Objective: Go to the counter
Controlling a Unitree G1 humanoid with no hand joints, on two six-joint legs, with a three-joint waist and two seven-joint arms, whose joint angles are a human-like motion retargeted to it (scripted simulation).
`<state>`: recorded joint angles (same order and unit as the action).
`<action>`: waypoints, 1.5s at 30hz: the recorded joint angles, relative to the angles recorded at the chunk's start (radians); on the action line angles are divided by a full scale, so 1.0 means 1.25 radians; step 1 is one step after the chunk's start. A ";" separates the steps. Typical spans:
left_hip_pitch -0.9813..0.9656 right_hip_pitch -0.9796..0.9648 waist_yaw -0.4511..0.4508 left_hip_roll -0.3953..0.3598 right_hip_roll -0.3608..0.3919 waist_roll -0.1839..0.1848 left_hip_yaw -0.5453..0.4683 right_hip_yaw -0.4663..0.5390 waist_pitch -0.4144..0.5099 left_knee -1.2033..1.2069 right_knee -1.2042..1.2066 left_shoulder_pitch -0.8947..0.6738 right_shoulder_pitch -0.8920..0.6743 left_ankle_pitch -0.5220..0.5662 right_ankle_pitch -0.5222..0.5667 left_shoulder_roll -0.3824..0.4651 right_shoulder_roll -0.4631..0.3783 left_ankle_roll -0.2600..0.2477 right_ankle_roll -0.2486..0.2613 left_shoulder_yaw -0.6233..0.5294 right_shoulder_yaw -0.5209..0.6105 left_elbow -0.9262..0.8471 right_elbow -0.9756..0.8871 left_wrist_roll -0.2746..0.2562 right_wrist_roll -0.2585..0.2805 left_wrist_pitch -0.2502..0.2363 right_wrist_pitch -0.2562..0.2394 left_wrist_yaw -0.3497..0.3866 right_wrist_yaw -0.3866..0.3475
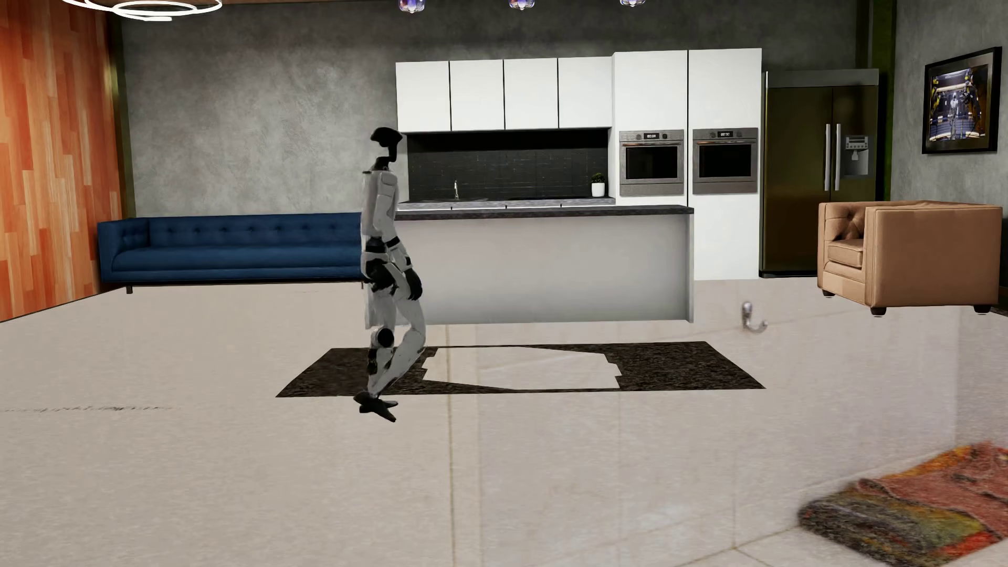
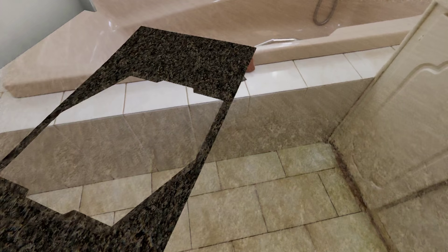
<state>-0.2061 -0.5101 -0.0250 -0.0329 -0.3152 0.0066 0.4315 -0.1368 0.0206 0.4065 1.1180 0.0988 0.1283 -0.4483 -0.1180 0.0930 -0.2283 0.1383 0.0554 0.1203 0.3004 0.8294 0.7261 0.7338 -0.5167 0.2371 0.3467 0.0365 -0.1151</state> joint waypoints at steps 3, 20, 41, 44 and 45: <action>0.025 -0.132 -0.021 -0.041 0.090 -0.001 -0.123 -0.011 0.001 -0.012 -0.065 -0.017 0.030 -0.026 -0.015 0.019 0.021 -0.004 -0.054 -0.029 -0.031 -0.004 -0.107 -0.004 -0.056 0.001 -0.055 -0.007 -0.010; -0.376 0.226 0.035 0.065 0.191 0.048 -0.365 -0.181 0.002 0.639 -0.486 0.128 -0.070 0.220 -0.203 0.033 0.004 -0.208 -0.048 -0.071 0.050 -0.180 0.121 -0.120 -0.127 -0.076 -0.014 0.016 0.036; 0.053 -0.132 0.011 -0.043 0.117 -0.067 -0.234 -0.004 -0.001 0.007 -0.235 -0.017 0.045 -0.004 0.011 -0.024 0.037 -0.085 -0.040 0.046 -0.014 -0.062 0.100 0.001 0.000 -0.054 0.054 0.018 0.091; 0.130 -0.069 -0.005 -0.037 0.186 -0.062 -0.283 0.008 -0.025 -0.033 -0.699 -0.083 0.131 -0.046 0.141 0.025 0.033 -0.115 0.012 -0.004 -0.008 -0.110 0.154 0.009 -0.012 -0.089 0.074 0.020 0.140; 0.147 -0.060 -0.009 -0.022 0.195 -0.057 -0.302 -0.009 -0.029 -0.014 -0.671 -0.091 0.158 -0.052 0.181 0.037 0.042 -0.127 -0.108 -0.011 -0.019 -0.129 0.160 0.000 -0.007 -0.096 0.077 0.027 0.144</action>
<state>-0.0224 -0.5856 -0.0362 -0.0604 -0.0721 -0.0649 0.0535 -0.1478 -0.0159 0.3893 0.2792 -0.0147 0.3255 -0.5130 0.1078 0.1396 -0.1758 -0.0201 -0.0794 0.1063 0.2764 0.6681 0.9257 0.7335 -0.5251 0.1166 0.4426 0.0708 0.0652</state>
